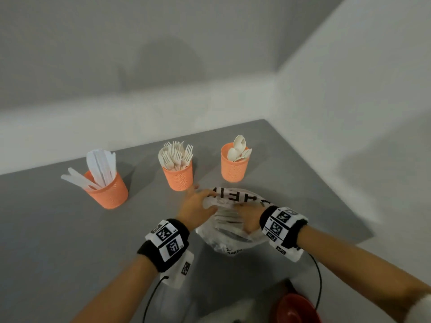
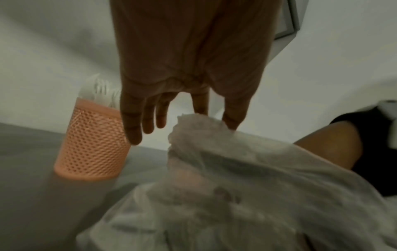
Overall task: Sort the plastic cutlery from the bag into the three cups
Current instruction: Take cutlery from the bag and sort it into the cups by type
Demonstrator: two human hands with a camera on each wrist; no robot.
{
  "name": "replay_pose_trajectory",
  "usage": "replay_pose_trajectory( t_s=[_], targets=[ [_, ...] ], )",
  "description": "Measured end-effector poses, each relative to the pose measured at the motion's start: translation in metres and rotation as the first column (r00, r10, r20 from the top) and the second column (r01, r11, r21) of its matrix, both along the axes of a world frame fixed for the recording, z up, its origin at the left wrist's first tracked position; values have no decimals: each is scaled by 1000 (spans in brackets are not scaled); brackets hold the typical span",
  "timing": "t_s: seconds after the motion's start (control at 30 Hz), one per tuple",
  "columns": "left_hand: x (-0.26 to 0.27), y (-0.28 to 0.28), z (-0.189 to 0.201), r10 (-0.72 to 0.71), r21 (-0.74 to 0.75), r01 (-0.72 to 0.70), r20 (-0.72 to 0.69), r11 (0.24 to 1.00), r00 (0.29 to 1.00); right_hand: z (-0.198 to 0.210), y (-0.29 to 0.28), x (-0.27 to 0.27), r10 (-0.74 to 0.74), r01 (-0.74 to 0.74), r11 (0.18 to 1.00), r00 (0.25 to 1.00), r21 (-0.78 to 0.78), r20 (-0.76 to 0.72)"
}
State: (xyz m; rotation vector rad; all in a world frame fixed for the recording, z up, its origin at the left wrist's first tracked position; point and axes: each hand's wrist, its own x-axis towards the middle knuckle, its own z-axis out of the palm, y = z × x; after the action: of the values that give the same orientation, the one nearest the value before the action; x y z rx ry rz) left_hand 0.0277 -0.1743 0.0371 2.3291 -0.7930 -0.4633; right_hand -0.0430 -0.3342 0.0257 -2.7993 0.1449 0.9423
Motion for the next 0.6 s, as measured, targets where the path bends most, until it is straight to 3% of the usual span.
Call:
replay_pose_trajectory(
  t_s=[0.17, 0.37, 0.53, 0.6],
  targets=[
    [-7, 11, -8, -48, 190, 66, -99, 980, 994, -19, 9, -6, -93, 92, 996, 989, 16, 115],
    [1, 19, 8, -21, 138, 22, -9, 990, 1000, -4, 8, -1, -156, 112, 979, 951, 172, 265],
    [6, 19, 15, -18, 148, 19, -10, 989, 1000, -6, 24, 2, -20, 39, 997, 958, -61, 288],
    [6, 19, 15, -19, 156, 22, -16, 988, 1000, -8, 25, 3, -45, 61, 997, 958, -45, 284]
  ],
)
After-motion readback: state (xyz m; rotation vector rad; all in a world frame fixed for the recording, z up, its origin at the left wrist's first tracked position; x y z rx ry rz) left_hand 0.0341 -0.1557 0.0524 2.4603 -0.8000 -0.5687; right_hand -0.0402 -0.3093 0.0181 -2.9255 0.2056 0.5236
